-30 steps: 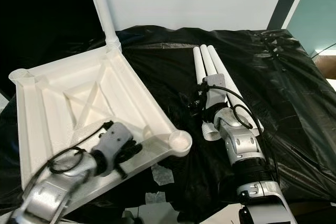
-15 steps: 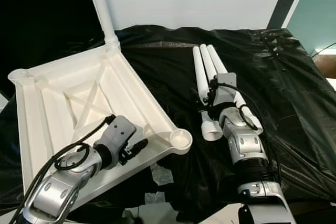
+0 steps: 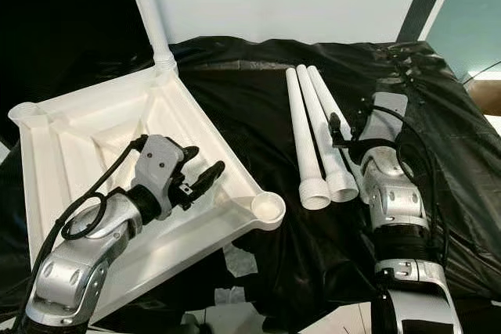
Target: Building children table
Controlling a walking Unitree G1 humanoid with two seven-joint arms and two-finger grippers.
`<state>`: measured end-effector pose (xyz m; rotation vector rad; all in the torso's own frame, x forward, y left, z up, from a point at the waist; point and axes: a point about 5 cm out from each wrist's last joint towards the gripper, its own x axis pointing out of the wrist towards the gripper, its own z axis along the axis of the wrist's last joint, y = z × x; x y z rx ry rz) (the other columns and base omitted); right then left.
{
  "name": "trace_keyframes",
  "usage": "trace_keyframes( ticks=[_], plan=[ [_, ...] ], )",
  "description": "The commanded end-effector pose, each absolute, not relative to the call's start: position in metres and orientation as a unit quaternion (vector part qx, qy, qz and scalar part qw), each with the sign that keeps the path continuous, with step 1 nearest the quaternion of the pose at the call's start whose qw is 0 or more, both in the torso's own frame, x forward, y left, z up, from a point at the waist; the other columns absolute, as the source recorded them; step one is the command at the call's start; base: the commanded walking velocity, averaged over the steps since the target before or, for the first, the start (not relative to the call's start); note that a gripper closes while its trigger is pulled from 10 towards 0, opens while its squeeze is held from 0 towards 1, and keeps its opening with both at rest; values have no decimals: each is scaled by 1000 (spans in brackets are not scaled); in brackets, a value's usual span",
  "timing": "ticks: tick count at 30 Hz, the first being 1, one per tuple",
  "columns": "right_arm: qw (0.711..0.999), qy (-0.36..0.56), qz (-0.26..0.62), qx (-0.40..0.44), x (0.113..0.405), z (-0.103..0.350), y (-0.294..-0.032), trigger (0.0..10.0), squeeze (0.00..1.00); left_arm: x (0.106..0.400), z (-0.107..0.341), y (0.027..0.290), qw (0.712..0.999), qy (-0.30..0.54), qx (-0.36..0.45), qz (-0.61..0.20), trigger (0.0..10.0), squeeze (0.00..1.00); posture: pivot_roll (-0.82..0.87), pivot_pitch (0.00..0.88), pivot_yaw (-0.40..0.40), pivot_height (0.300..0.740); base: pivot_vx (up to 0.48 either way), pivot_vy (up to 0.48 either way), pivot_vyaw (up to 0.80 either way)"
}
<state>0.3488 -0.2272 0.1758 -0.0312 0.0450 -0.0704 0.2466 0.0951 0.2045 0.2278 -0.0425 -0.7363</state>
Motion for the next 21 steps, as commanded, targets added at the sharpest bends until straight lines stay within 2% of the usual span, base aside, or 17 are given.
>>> trace_keyframes(
  ticks=[1,11,21],
  plan=[
    [999,37,-34,-8,350,174,-230,10000,0,246,208,95,932,-33,113,-342,10000,0,123,90,-11,740,0,0,0],
    [991,122,-43,-28,344,159,-260,10000,0,233,234,79,901,-89,97,-413,10000,0,122,99,-23,740,0,0,0],
    [986,169,6,-8,343,162,-265,10000,0,231,238,76,891,-96,101,-431,10000,0,112,101,-16,740,0,0,0]
  ],
)
